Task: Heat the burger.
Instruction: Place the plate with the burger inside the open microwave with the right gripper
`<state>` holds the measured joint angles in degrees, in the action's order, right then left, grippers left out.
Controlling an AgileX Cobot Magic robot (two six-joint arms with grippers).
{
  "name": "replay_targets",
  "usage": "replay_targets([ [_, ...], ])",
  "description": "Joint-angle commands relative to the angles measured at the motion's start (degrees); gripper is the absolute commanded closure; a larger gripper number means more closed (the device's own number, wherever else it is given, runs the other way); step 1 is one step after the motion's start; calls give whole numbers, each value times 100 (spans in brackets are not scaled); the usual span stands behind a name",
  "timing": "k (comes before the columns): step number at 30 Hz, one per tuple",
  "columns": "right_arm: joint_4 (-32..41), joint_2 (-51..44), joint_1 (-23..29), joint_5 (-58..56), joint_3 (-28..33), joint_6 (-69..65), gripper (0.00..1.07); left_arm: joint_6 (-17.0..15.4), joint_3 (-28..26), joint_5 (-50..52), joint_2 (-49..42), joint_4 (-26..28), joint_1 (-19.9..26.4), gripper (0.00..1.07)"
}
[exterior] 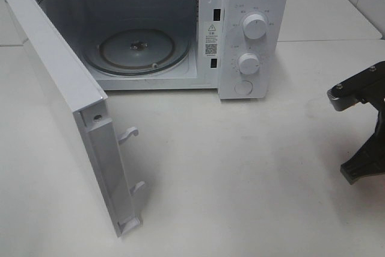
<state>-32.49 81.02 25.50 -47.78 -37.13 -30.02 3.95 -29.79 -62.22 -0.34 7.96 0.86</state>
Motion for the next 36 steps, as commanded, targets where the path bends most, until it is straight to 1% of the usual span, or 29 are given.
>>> replay_targets([
  [1, -298, -126, 304, -246, 6, -34, 107, 17, 23, 80, -92, 34, -23, 20],
  [2, -298, -138, 487, -269, 6, -17, 106, 17, 23, 80, -92, 34, -23, 20],
  [3, -298, -138, 487, -269, 6, -17, 106, 17, 23, 80, -92, 34, -23, 20],
  [4, -298, -138, 688, -281, 6, -11, 106, 17, 23, 80, -92, 34, -23, 20],
  [5, -298, -138, 688, -281, 6, -11, 106, 17, 23, 80, -92, 34, -23, 20],
  [7, -315, -138, 968, -281, 6, -11, 106, 17, 23, 80, -92, 34, -23, 20],
  [8, -315, -138, 968, -281, 6, -11, 106, 17, 23, 80, -92, 34, -23, 20],
  [10, -407, -138, 1243, -286, 6, -11, 106, 17, 23, 80, -92, 34, -23, 20],
  [11, -407, -138, 1243, -286, 6, -11, 106, 17, 23, 80, -92, 34, -23, 20],
  [12, -476, -138, 1444, -286, 6, -11, 106, 17, 23, 80, -92, 34, -23, 20],
  [13, -476, -138, 1444, -286, 6, -11, 106, 17, 23, 80, -92, 34, -23, 20],
  [15, -665, -138, 1822, -281, 6, -17, 106, 17, 23, 80, -92, 34, -23, 20],
  [18, -728, -138, 1925, -281, 6, -17, 106, 17, 23, 80, -92, 34, -23, 20],
  [19, -831, -138, 2126, -281, 6, -17, 105, 17, 23, 80, -92, 34, -23, 20],
  [21, -882, -138, 2217, -281, 6, -11, 105, 17, 23, 80, -92, 34, -23, 20],
  [23, -1020, -138, 2498, -246, 6, 166, 105, 17, 23, 80, -92, 34, -23, 20],
  [26, -1054, -138, 2573, -246, 6, 241, 105, 17, 23, 80, -92, 34, -23, 20],
  [28, -1094, -138, 2756, -126, 6, 584, 105, 17, 23, 80, -92, 34, -23, 20],
  [34, -1094, -138, 2802, 138, 6, 900, 105, 17, 23, 80, -92, 34, -23, 20],
  [36, -1134, -138, 2802, 470, 6, 1226, 105, 17, 23, 80, -92, 34, -23, 20],
])
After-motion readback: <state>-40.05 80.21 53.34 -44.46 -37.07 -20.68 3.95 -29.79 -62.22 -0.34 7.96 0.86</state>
